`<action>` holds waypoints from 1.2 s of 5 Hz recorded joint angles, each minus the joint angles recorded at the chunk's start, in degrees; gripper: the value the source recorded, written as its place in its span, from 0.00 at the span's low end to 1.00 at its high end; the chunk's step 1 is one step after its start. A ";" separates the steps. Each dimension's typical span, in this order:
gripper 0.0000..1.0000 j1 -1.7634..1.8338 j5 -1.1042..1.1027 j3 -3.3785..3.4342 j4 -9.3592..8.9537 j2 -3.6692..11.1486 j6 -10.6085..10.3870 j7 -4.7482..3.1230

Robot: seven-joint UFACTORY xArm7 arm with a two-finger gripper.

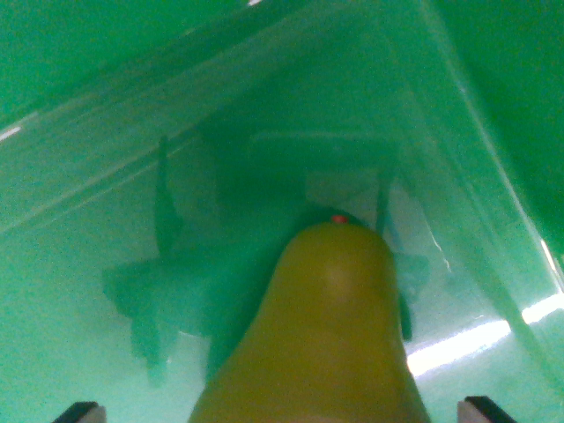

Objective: Pick fruit

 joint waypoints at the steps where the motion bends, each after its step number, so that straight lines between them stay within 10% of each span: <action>1: 0.00 0.00 0.00 0.00 0.00 0.00 0.00 0.00; 5: 0.00 -0.03 0.00 -0.02 -0.16 0.07 -0.16 0.08; 6: 1.00 -0.03 0.00 -0.02 -0.16 0.07 -0.16 0.08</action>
